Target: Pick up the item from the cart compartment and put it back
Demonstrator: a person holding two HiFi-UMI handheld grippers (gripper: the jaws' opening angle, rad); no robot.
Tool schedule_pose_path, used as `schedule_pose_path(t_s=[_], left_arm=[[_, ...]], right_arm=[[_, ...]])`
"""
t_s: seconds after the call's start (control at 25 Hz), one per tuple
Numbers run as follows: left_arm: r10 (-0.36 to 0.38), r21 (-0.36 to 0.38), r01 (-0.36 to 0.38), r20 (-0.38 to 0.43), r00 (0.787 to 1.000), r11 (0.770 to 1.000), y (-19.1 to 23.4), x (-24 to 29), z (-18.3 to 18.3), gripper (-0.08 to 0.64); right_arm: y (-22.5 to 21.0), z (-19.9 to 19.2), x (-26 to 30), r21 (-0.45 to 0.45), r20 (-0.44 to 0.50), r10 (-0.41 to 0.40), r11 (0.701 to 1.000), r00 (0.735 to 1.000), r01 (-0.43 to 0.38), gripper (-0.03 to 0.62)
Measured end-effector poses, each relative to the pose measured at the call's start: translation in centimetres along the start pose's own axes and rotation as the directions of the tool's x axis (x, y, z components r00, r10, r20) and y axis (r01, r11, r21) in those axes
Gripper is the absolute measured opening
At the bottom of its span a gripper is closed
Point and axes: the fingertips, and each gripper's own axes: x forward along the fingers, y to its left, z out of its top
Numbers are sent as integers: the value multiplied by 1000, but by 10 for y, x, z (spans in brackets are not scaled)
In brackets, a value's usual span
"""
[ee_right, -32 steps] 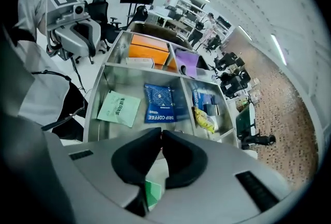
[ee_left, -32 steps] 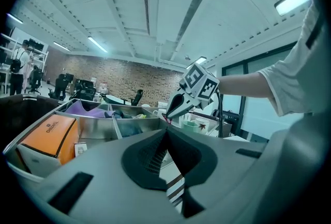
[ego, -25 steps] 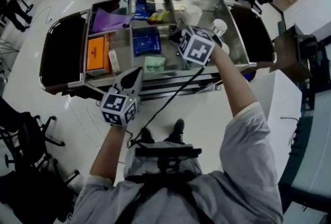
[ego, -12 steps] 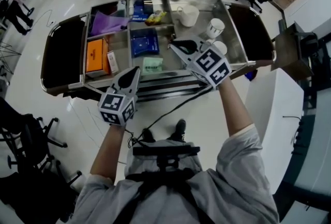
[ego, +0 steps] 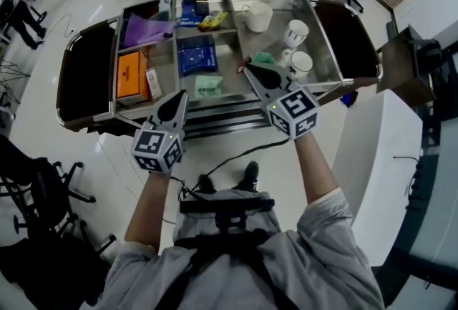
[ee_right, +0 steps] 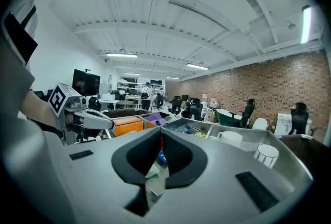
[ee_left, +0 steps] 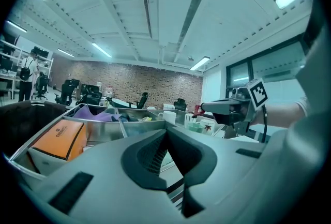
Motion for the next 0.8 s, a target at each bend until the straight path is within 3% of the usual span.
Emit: schedule_pose_path(t_s=[0.8], left_arm=[[19, 5, -19, -7, 1000, 1000, 4, -10, -5, -5]], right_arm=[[21, -21, -13, 53, 14, -37, 998, 999, 36, 23]])
